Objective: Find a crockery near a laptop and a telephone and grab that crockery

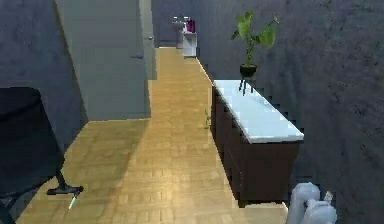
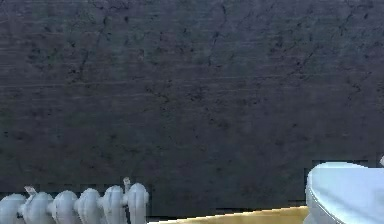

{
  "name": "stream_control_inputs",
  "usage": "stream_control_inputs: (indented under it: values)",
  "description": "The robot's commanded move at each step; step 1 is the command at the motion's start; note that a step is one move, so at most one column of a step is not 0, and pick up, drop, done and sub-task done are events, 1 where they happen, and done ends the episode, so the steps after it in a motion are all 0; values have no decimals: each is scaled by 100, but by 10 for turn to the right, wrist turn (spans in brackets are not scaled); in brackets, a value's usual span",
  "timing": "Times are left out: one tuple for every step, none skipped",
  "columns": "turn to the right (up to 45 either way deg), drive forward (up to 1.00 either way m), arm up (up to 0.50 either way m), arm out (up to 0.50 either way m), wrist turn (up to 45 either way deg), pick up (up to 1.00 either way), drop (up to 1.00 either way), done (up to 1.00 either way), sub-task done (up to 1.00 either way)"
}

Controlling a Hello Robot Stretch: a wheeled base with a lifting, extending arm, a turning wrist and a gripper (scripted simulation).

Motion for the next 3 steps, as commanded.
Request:
stream_control_inputs:
  values:
    - [0, 100, 0, 0, 0, 0, 0, 0, 0]
    - [0, 100, 0, 0, 0, 0, 0, 0, 0]
    - [-30, 0, 0, 0, 0, 0, 0, 0, 0]
